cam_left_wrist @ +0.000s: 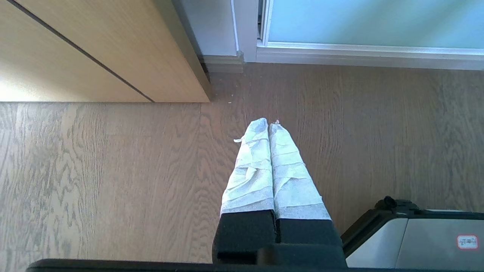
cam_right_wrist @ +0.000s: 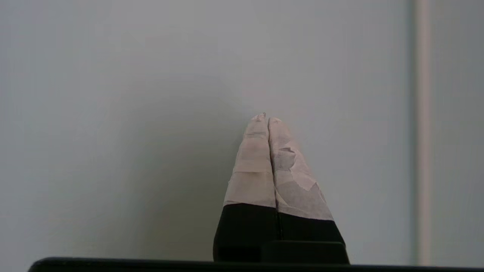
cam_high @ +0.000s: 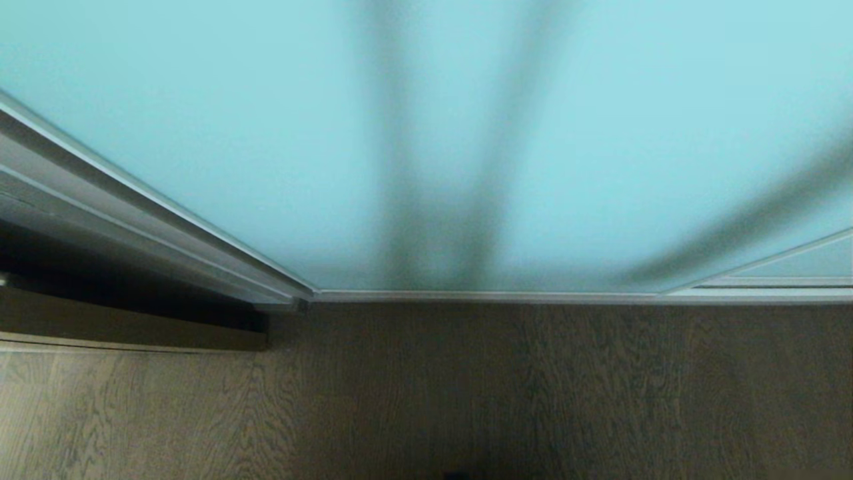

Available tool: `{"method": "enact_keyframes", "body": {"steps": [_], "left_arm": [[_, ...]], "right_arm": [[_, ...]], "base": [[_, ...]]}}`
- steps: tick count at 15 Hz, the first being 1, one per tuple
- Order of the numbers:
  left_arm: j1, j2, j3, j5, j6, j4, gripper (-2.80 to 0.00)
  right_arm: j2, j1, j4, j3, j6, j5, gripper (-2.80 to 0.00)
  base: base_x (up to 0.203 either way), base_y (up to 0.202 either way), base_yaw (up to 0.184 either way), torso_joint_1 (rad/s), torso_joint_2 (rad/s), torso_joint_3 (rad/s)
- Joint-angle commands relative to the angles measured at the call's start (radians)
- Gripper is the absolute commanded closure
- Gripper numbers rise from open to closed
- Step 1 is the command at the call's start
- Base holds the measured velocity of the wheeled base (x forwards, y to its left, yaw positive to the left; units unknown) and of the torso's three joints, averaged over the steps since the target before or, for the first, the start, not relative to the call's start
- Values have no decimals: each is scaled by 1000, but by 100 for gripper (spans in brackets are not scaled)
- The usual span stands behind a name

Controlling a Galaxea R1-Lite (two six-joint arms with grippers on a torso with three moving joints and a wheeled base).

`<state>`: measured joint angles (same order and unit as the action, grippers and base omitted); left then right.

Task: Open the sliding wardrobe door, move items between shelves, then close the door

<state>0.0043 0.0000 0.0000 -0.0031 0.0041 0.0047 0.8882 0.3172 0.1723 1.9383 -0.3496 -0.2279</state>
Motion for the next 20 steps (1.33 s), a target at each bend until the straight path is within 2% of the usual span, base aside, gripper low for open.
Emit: {"method": "enact_keyframes", "body": {"steps": [1,4,9,10,12,15,16,18,20], "left_arm": [[0,2,2,0,0,0,0],[0,2,2,0,0,0,0],[0,2,2,0,0,0,0],[0,2,2,0,0,0,0],[0,2,2,0,0,0,0],[0,2,2,0,0,0,0],[0,2,2,0,0,0,0],[0,2,2,0,0,0,0],[0,2,2,0,0,0,0]], "right_arm": [[-168,-146,-237,-2,28,-2,0],[-291,-236,-531,-4,83,-4,0],[-394,-346,-863,-15,146,-6,0],[-431,-356,-924,-37,149,-6,0],[-522,-359,-1023,-163,153,-7,0],[-620,-355,-1072,-396,146,-22,0],[-633,-353,-1078,-458,139,-62,0],[-642,-352,-1065,-584,118,-208,0],[-651,-349,-992,-737,112,-265,0]], "base": [[0,0,0,0,0,0],[0,0,0,0,0,0],[0,0,0,0,0,0],[0,0,0,0,0,0],[0,0,0,0,0,0],[0,0,0,0,0,0],[0,0,0,0,0,0],[0,0,0,0,0,0],[0,0,0,0,0,0]]}}
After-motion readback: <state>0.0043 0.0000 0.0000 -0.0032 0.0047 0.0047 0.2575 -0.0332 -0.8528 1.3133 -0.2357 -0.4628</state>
